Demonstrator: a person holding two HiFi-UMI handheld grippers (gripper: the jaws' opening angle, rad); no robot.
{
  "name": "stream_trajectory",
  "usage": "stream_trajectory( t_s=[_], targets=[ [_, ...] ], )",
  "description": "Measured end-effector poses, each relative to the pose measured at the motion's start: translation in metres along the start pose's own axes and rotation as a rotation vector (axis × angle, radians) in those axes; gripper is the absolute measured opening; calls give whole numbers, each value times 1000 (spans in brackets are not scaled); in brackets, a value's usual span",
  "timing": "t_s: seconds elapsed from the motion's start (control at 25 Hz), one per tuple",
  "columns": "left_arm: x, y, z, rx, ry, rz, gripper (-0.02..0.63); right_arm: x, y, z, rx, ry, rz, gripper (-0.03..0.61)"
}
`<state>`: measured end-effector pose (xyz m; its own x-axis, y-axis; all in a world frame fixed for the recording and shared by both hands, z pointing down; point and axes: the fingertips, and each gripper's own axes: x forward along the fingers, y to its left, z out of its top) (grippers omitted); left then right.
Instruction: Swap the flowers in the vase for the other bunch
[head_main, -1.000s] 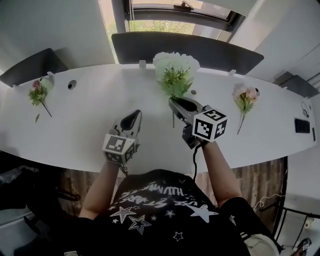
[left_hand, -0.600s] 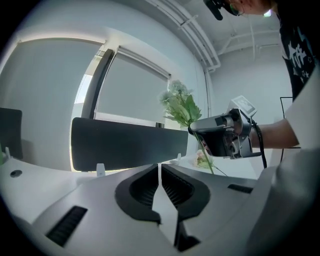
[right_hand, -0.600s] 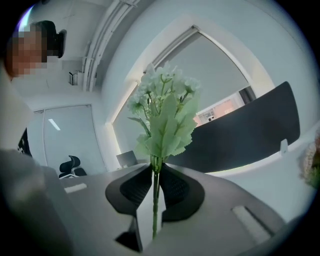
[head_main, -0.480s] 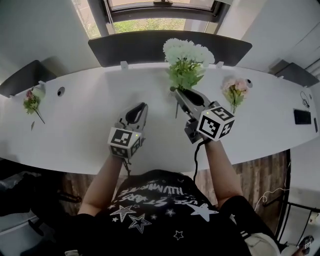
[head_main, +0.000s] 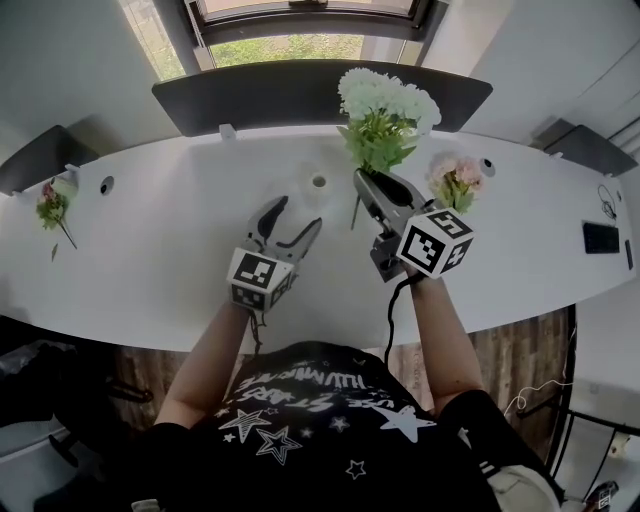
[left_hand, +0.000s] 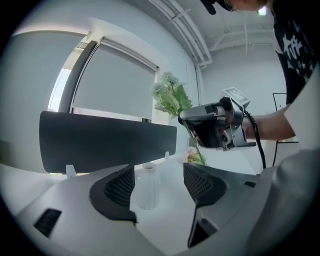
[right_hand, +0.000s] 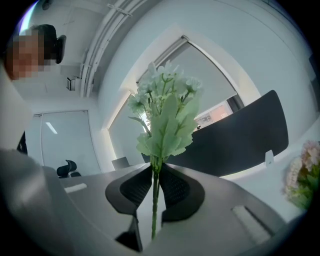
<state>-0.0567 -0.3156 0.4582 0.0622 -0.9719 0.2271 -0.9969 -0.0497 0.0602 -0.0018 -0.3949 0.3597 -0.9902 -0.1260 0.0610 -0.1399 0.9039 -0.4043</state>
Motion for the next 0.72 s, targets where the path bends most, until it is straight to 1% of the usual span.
stream_trajectory(
  t_s=[0.12,0.28,0.36,0.48,0.6,0.72],
  targets=[
    [13,0,-4,7,4,16,323,3,-6,2,-3,4,14,51],
    [29,3,-21,-35,60,17,368,15,-10,5,-2,12,41,51],
    [39,9,-30,-29,96,15,388,28,-15,5,4,23,46,51],
    [51,21,-36,1,131,8,400,52,-19,8,10,34,52,51],
    [54,26,-40,12,126,13,402,63,-15,12,14,22,71,51],
    [62,22,-44,32,114,17,402,64,-13,12,19,17,106,51]
  ],
)
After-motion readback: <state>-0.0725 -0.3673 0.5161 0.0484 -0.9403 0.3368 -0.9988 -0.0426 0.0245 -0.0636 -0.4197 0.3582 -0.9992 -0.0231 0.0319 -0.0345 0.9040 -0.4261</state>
